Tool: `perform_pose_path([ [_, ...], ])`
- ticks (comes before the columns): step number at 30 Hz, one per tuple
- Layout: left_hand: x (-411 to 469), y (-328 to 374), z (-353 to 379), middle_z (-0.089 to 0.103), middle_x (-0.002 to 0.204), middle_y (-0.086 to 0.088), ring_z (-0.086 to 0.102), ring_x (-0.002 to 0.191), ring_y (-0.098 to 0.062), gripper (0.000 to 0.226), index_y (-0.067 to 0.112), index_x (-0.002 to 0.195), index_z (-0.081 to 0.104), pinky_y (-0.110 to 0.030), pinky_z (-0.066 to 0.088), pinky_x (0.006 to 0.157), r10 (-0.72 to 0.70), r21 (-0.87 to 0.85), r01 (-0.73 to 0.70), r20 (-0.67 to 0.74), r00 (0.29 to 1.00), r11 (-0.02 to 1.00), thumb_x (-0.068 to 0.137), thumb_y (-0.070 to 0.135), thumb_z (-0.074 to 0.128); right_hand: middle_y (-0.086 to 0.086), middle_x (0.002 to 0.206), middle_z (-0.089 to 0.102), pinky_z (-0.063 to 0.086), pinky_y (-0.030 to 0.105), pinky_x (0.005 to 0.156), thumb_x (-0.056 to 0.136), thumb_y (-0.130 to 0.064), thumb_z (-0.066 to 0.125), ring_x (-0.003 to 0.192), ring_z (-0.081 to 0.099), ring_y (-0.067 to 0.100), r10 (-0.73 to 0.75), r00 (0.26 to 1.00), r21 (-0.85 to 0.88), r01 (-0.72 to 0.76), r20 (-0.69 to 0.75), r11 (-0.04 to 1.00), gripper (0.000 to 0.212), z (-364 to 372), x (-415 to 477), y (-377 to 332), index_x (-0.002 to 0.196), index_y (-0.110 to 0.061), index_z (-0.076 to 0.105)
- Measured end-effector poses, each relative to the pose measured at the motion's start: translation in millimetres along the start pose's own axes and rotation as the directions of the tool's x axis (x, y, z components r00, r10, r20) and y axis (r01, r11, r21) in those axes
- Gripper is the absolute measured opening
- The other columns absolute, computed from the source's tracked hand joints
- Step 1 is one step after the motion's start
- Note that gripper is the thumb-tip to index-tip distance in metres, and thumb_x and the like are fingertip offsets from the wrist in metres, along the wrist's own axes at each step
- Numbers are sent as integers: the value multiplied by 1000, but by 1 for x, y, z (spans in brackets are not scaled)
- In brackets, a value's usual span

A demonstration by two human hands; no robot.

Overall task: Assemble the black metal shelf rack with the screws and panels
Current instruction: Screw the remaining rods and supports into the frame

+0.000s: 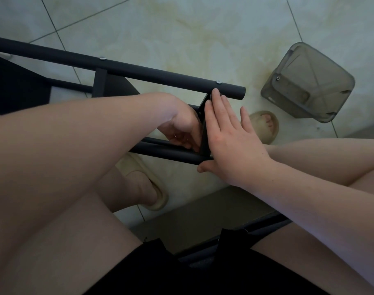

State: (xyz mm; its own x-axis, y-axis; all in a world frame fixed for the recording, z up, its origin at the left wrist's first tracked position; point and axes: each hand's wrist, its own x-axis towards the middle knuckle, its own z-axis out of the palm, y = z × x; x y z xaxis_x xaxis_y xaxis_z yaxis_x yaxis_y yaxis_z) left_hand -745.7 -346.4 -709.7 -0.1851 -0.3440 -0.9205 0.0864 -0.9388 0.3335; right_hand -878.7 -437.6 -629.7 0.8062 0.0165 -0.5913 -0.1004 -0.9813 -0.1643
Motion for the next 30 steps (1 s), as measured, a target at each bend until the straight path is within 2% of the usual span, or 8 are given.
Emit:
perform_pose_path([
  [6, 0, -2, -3, 70, 73, 3, 60, 72, -11, 13, 12, 92, 71, -24, 46, 69, -11, -44, 14, 61, 998, 999, 90, 5, 60, 16, 162, -34, -4, 53, 124, 79, -63, 74, 154, -23, 30, -3, 1000, -4, 3, 4, 1000, 136, 0, 0, -1, 157, -2, -19],
  [10, 2, -3, -2, 71, 74, 4, 62, 74, -13, 9, 15, 91, 71, -26, 47, 72, -1, -30, 2, 17, 1000, 1000, 91, 11, 64, 16, 162, -35, -5, 53, 124, 79, -63, 73, 154, -23, 30, -5, 1000, -7, 5, 6, 1000, 135, -1, 0, -1, 157, -2, -19],
  [15, 3, -3, -1, 68, 75, 2, 60, 72, -12, 12, 12, 96, 68, -23, 45, 69, 5, -40, -3, 46, 999, 999, 90, 4, 60, 16, 162, -34, -5, 53, 124, 78, -64, 74, 154, -23, 29, -3, 1000, -2, 3, 8, 1000, 136, -1, 0, -1, 157, -2, -19],
  [22, 3, -6, -2, 69, 71, 5, 60, 67, -10, 11, 15, 86, 72, -25, 46, 69, -1, -56, 4, 55, 999, 998, 91, 11, 63, 15, 162, -34, -6, 53, 124, 78, -64, 74, 154, -24, 29, -5, 1000, 1, 5, 2, 1000, 137, 0, 0, 0, 157, -2, -19],
  [30, 5, -6, -2, 67, 68, 1, 58, 67, -12, 15, 13, 82, 70, -24, 46, 70, 5, -88, 3, 80, 997, 996, 89, 4, 61, 11, 163, -35, -5, 51, 125, 76, -65, 76, 154, -24, 26, -7, 1000, 34, 7, -13, 999, 140, 1, 0, 3, 157, -5, -20],
])
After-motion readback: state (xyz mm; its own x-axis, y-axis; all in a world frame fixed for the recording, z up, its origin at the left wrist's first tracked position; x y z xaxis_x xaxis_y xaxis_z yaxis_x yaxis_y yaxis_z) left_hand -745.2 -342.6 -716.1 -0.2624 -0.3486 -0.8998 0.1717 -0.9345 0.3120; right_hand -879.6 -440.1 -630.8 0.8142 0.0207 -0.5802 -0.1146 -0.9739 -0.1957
